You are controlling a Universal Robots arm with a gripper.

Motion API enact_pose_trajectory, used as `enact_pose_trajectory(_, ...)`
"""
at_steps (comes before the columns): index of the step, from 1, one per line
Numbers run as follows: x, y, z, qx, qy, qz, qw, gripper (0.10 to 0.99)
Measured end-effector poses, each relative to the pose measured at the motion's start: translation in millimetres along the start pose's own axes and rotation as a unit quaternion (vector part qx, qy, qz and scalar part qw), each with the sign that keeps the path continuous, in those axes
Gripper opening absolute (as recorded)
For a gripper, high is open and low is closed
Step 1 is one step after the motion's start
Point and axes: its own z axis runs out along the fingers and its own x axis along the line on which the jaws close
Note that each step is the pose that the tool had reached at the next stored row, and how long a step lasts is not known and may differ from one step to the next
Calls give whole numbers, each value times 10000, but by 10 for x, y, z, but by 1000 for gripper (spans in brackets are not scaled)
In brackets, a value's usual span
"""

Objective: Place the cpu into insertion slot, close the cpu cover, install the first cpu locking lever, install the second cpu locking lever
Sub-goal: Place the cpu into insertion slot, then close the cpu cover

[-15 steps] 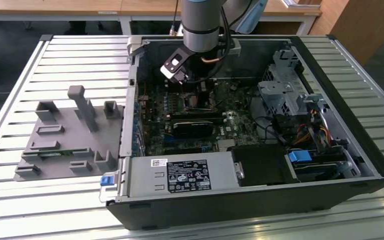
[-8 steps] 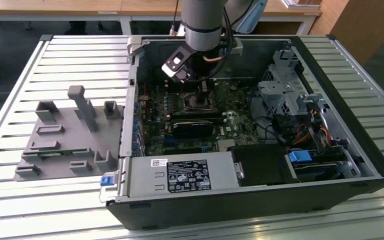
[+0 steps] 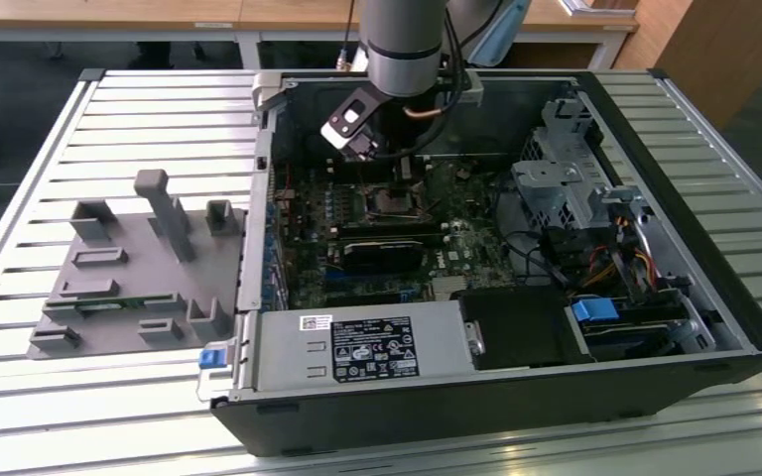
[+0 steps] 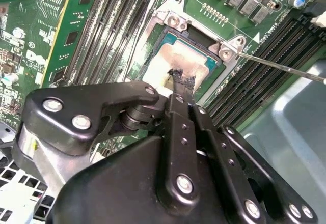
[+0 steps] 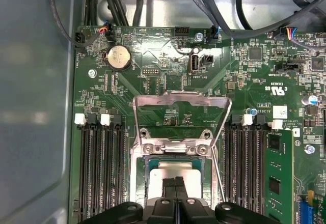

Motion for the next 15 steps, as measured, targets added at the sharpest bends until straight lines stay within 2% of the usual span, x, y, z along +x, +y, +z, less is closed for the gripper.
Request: enact_pose_trajectory(15,-1,3,-62,1,-1,0,10000,106)
